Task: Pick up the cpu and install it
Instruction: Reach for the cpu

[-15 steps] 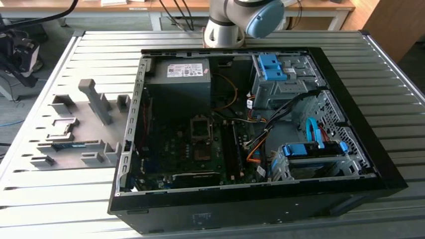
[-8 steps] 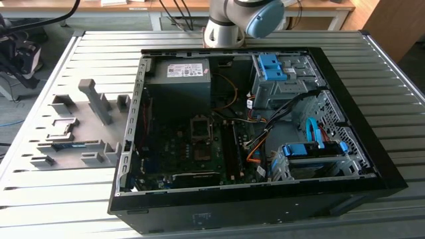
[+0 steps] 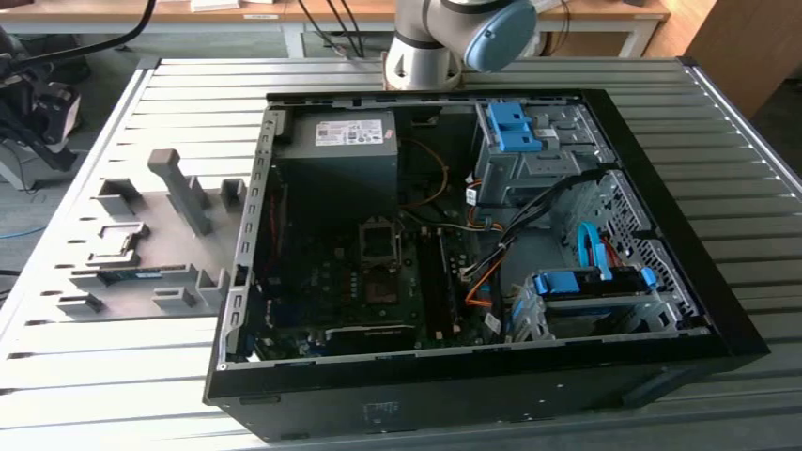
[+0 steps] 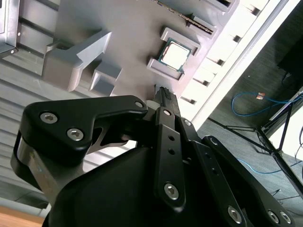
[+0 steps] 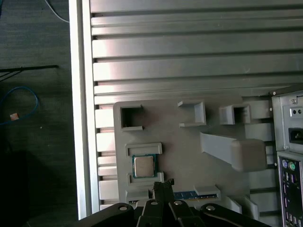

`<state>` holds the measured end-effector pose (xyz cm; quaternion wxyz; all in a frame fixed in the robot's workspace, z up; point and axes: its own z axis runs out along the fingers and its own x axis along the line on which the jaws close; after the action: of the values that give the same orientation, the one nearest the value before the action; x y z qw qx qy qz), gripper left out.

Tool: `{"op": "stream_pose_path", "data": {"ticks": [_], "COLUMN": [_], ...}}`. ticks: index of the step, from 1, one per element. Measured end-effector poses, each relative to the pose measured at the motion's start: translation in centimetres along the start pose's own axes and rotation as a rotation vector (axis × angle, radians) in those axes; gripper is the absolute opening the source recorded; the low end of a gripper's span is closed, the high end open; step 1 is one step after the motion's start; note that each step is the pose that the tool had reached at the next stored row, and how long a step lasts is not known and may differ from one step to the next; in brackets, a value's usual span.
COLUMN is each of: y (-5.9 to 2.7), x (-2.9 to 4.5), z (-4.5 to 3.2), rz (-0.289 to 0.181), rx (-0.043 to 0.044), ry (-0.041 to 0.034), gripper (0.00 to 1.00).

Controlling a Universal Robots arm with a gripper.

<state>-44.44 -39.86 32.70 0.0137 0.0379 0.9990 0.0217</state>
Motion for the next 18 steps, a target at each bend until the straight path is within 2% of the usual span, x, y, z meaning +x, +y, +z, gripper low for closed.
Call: {"op": "stream_pose_path", "data": {"ticks": [18], "y": [-0.05], "x": [0.03], "z": [1.04], "rz": [0.0], "rx": [0.0001], "ry": [0.0001], "gripper": [0.1]}}
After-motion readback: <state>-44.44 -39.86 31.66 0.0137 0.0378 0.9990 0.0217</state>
